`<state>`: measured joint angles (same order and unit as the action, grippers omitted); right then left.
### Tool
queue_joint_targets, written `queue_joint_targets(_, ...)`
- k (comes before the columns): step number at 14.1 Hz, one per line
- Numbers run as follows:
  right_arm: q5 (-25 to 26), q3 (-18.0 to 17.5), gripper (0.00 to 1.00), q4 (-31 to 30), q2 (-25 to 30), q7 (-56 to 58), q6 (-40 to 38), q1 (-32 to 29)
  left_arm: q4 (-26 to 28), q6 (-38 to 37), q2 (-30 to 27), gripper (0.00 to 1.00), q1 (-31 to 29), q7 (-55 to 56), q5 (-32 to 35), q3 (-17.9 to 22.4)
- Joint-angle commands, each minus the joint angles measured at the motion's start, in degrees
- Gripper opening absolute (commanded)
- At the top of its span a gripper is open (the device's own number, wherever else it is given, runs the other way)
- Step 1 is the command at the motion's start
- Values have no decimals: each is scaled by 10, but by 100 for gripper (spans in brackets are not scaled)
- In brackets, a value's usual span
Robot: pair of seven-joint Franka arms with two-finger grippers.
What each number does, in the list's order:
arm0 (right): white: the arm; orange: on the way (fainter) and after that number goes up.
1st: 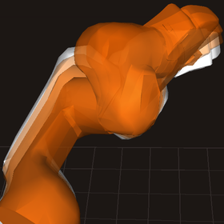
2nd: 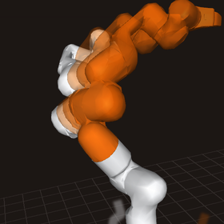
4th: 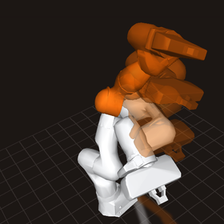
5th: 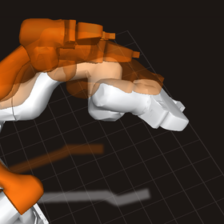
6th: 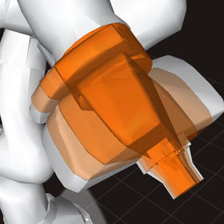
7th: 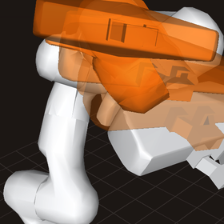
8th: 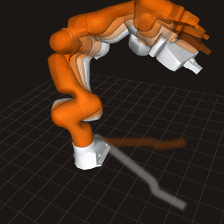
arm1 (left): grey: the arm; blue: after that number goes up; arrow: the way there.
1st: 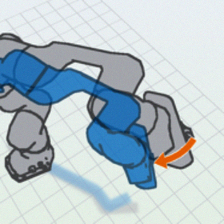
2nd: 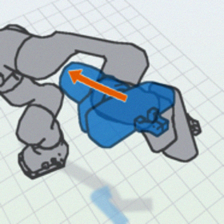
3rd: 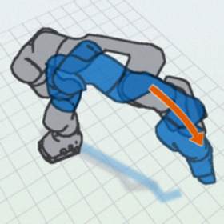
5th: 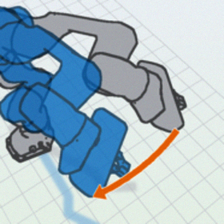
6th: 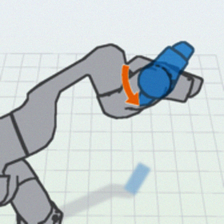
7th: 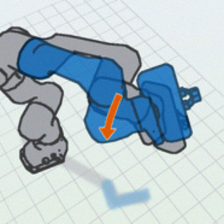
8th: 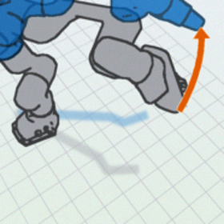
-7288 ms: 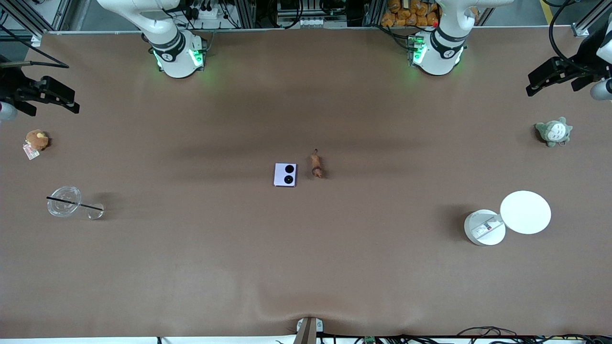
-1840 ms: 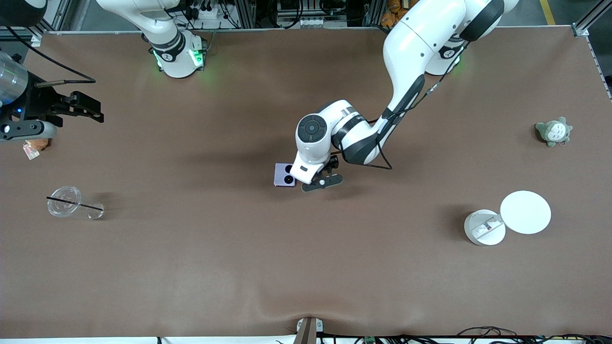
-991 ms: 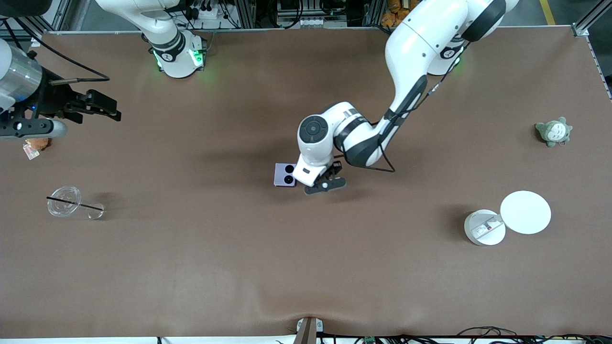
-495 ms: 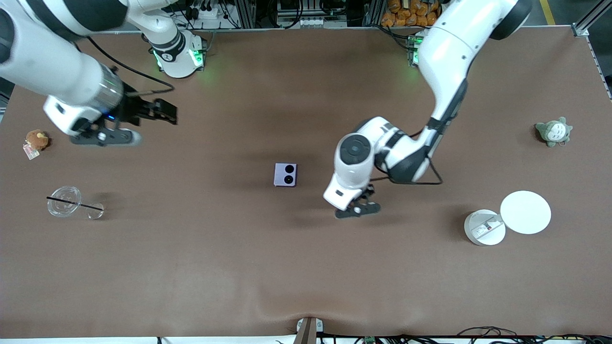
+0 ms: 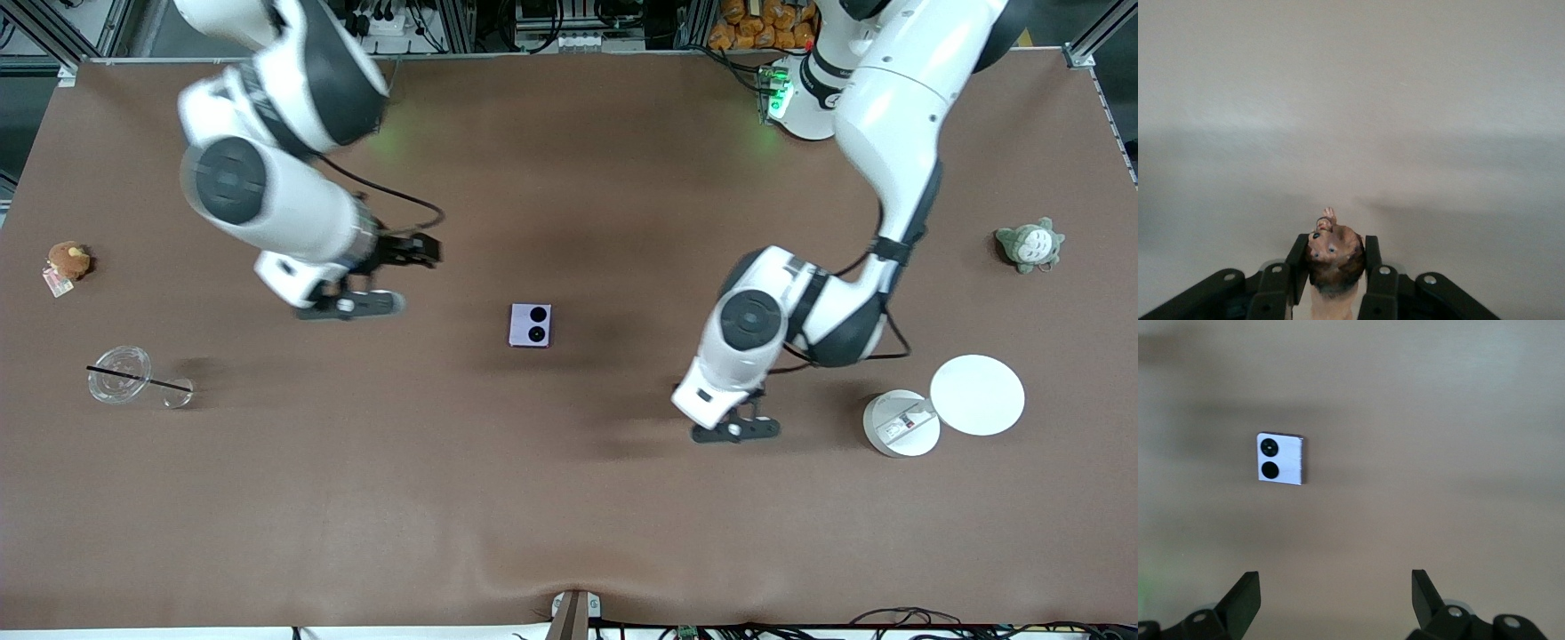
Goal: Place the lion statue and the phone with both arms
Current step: 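Lift the lion with the left gripper while the right gripper grasps the phone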
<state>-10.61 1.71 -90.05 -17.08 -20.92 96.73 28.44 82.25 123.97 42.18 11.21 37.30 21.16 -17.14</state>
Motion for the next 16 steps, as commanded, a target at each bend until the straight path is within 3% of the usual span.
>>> queue_joint_targets(1, -8, 6, 100, -6, -45, -33, 60, 32, 5, -1, -9, 0, -44, -62, 11, -5)
queue_joint_targets(8, -8, 7, 100, -19, -173, -91, 246, 116, 13, 0, 5, 0, -116, -144, 10, -5)
queue_joint_targets(16, -6, 7, 100, -27, -230, -102, 338, 129, 44, 25, 12, 0, -149, -165, 11, -5)
